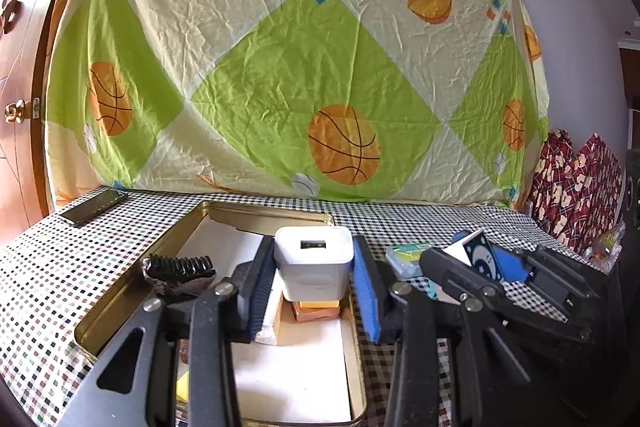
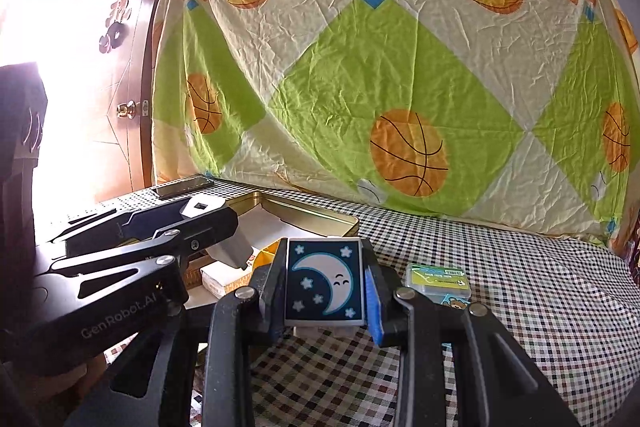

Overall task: Organize rigid objects
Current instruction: 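Lower the charger into the tin with the left tool while the right tool releases the moon block there, then close the right tool on the blue teddy-bear block while the left tool approaches the clear plastic box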

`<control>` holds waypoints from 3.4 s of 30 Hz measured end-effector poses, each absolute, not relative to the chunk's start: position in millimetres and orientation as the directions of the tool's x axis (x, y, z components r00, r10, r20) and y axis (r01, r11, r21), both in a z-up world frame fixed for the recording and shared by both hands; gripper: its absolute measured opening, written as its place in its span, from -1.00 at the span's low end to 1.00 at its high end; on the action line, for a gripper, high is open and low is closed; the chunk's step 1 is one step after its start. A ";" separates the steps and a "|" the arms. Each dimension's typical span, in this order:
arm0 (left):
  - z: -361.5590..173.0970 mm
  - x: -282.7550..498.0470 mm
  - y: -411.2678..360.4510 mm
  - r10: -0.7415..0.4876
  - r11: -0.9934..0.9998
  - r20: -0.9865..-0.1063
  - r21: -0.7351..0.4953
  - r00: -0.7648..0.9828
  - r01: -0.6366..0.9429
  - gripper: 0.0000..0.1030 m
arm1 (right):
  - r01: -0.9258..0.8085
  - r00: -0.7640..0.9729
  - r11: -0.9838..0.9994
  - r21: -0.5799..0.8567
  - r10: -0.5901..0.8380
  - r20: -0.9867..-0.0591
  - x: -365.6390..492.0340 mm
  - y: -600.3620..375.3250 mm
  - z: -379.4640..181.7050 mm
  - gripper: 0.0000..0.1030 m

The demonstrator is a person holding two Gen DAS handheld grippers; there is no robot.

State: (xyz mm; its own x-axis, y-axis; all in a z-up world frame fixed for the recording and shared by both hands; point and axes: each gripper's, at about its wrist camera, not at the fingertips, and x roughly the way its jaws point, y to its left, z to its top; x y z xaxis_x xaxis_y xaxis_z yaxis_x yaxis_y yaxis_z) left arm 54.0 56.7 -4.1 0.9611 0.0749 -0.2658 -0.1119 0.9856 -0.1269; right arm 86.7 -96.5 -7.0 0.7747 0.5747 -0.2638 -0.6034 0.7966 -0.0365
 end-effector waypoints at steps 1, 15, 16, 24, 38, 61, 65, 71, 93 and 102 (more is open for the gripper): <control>-4.1 53.4 57.7 0.077 0.985 -0.265 -0.128 0.961 -0.114 -0.28 | -0.604 0.775 0.796 -0.038 0.576 -0.261 86.2 -95.6 -6.9 -0.34; -4.2 50.3 73.9 0.100 0.981 -0.268 -0.133 0.958 -0.140 -0.28 | -0.624 0.762 0.781 -0.039 0.596 -0.255 83.7 -82.2 -5.2 -0.34; -4.1 49.5 75.0 0.104 0.981 -0.267 -0.132 0.958 -0.143 -0.28 | -0.626 0.760 0.779 -0.042 0.597 -0.256 83.2 -80.2 -5.0 -0.34; -4.7 47.3 85.0 0.117 0.979 -0.271 -0.132 0.955 -0.157 -0.28 | -0.639 0.750 0.767 -0.050 0.609 -0.257 79.4 -69.7 -3.4 -0.34; -4.0 44.0 101.2 0.141 0.974 -0.281 -0.131 0.949 -0.183 -0.28 | -0.664 0.730 0.745 -0.066 0.627 -0.271 75.8 -49.4 -3.1 -0.34; -16.7 88.9 144.3 0.167 0.970 -0.480 -0.077 0.861 -0.231 -0.28 | -0.728 0.591 0.685 0.029 0.649 -0.480 137.1 3.3 -14.5 -0.34; -19.3 96.7 144.1 0.184 0.970 -0.505 -0.047 0.843 -0.240 -0.27 | -0.724 0.580 0.689 0.039 0.639 -0.505 146.9 6.9 -20.0 -0.27; -10.5 88.5 138.4 0.215 0.963 -0.460 -0.047 0.861 -0.266 0.59 | -0.670 0.654 0.741 0.042 0.616 -0.439 141.9 -21.4 -9.5 0.26; -0.9 123.3 16.8 0.094 0.995 -0.455 0.014 0.885 -0.098 0.99 | -0.374 0.625 0.925 0.067 0.304 -0.718 235.2 -129.3 -64.1 0.11; 2.3 151.0 -18.8 0.064 0.998 -0.489 0.021 0.870 -0.061 0.99 | -0.312 0.661 0.947 0.079 0.276 -0.698 248.9 -174.9 -64.7 -0.35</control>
State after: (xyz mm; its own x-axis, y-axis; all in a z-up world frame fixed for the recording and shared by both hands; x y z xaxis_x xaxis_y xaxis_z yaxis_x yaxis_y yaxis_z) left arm 151.0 -18.8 2.3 0.8699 0.0636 -0.4892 -0.0611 0.9979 0.0210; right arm 248.9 -174.9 -64.7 0.6607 0.2760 -0.6981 -0.3122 0.9467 0.0787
